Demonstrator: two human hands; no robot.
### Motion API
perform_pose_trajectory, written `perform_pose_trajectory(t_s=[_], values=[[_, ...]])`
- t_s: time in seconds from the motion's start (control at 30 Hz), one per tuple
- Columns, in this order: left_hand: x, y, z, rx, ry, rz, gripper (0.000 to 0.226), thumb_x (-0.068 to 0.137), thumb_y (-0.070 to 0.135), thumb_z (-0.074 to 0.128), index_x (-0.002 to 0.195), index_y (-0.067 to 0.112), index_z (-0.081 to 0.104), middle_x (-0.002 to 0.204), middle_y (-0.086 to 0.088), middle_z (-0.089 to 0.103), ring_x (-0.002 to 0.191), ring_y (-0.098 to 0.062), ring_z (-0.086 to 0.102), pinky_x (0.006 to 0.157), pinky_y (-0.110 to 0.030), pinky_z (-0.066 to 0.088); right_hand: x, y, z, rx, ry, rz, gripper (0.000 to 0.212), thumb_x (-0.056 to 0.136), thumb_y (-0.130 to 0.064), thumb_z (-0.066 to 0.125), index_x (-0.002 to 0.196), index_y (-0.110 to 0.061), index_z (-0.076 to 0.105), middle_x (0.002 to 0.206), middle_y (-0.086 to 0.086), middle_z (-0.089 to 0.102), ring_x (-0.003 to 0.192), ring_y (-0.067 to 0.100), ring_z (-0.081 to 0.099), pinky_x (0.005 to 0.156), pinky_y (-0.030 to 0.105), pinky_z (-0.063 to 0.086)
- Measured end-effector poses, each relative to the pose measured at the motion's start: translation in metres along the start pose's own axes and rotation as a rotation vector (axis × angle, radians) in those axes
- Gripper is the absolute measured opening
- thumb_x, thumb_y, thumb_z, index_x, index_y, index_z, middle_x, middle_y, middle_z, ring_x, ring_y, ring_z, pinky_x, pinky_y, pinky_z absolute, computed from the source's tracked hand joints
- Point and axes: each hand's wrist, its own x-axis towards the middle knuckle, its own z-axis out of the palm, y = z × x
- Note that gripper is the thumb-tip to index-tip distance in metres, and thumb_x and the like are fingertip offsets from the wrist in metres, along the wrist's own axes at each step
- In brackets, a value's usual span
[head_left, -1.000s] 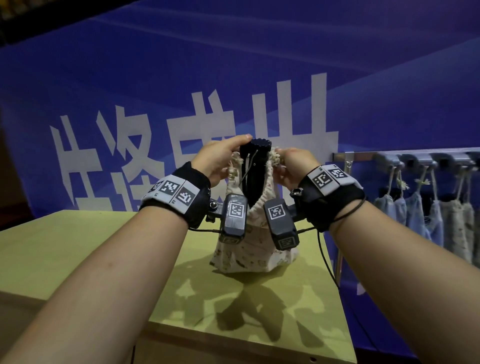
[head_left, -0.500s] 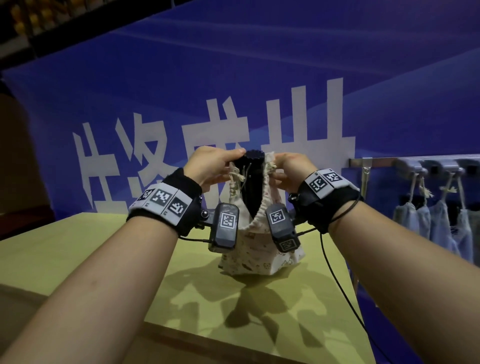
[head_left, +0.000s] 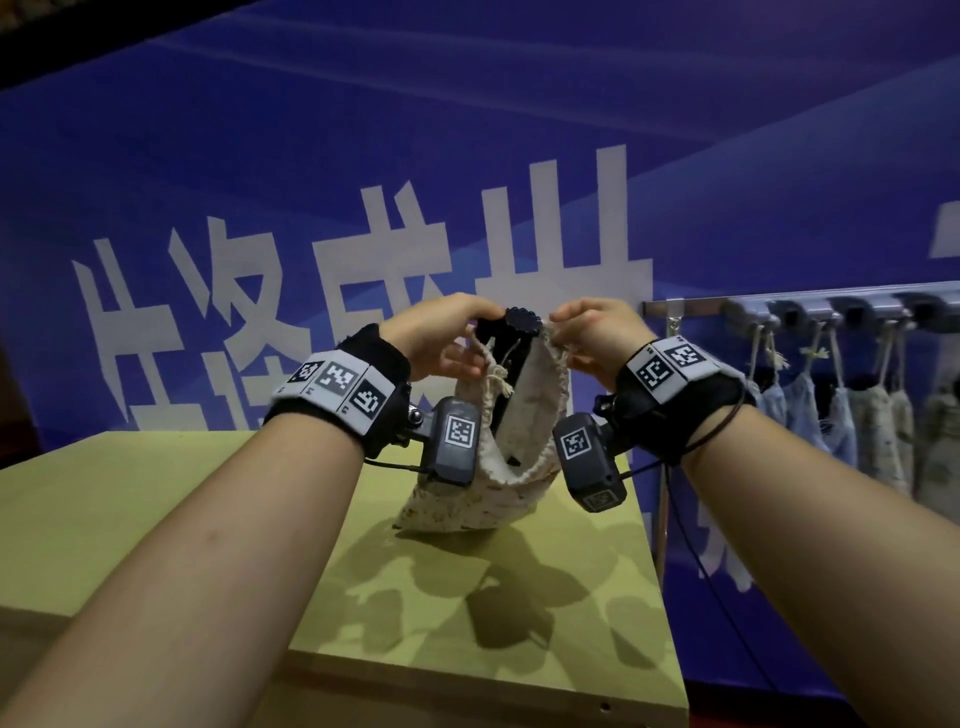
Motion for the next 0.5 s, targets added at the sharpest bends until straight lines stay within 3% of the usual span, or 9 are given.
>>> perform_pose_trajectory(t_s=[0.13,0.3,0.4,0.5], values=[[0.006,-0.007,0.014,0.126,-0.022,-0.022,0.040,0.095,0.034,0.058,0.122,0.006,0.061,0.103,-0.013,0.068,0.065,-0.016,0.066,0.060,-0.024,0.054,-0.001,0.010,-0.009,-0.040,-0.003,0.012,0.038,0.081,0.019,0.043,0.066,-0.010,0.062,0.054,-0.001,0.060,0.043,0.005,0.052,0.041,0.014,0.040],[0.018,-0.016,0.023,0.156,0.155,0.072,0.032,0.096,0.034,0.058,0.102,0.004,0.064,0.085,-0.009,0.067,0.066,-0.015,0.065,0.066,-0.026,0.056,-0.001,0.024,-0.016,-0.146,0.016,0.004,0.030,0.083,0.017,0.048,0.077,-0.003,0.069,0.081,0.010,0.065,0.076,0.018,0.059,0.071,0.025,0.051],[0.021,-0.019,0.023,0.124,0.227,0.121,0.032,0.096,0.034,0.057,0.093,0.003,0.065,0.082,-0.012,0.067,0.068,-0.017,0.064,0.072,-0.028,0.057,-0.003,0.029,-0.018,-0.167,0.021,-0.008,0.022,0.081,0.017,0.055,0.097,0.007,0.068,0.085,0.013,0.063,0.080,0.021,0.059,0.075,0.029,0.053],[0.024,-0.022,0.024,0.098,0.253,0.150,0.033,0.096,0.035,0.058,0.085,0.005,0.065,0.088,-0.018,0.069,0.076,-0.022,0.067,0.075,-0.030,0.058,-0.001,0.036,-0.018,-0.238,0.008,-0.019,0.026,0.078,0.014,0.060,0.099,0.001,0.065,0.086,0.014,0.062,0.082,0.025,0.061,0.083,0.038,0.054]])
